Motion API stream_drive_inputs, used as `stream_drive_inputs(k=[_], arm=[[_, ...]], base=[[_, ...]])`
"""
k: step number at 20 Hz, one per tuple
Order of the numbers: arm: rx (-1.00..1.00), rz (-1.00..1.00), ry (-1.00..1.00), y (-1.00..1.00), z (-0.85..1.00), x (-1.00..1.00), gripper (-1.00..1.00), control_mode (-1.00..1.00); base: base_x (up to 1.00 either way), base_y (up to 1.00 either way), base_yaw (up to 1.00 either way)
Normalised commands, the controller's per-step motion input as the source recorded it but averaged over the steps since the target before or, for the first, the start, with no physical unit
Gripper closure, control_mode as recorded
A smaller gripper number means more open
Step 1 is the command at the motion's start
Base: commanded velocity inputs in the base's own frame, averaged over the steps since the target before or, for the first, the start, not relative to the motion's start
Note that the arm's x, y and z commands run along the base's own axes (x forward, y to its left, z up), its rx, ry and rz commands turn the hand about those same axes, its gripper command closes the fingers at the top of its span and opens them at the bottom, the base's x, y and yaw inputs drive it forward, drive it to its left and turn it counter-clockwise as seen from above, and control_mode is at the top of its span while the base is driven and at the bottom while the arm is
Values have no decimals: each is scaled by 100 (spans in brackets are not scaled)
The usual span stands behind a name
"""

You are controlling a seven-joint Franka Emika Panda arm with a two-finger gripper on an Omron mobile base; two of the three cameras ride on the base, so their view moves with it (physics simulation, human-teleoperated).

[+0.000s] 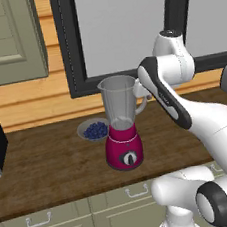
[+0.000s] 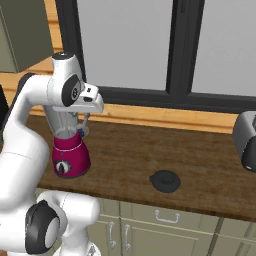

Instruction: Close the lid blender by securely placing the lid on top.

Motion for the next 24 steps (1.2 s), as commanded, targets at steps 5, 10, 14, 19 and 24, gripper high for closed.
stream_drive_inputs(k=[5,10,14,19,24], arm=[[1,-3,-4,-18,-6,-10,-100,-100],[2,-6,-1,-43,-18,-1,-100,-100],[1,-9,0,-48,-22,0,-100,-100],[0,-10,0,-45,-25,-5,-100,-100],[0,-16,2,-58,-38,-9,-100,-100]], base=[[0,0,0],[0,0,0],[0,0,0],[0,0,0],[0,0,0]])
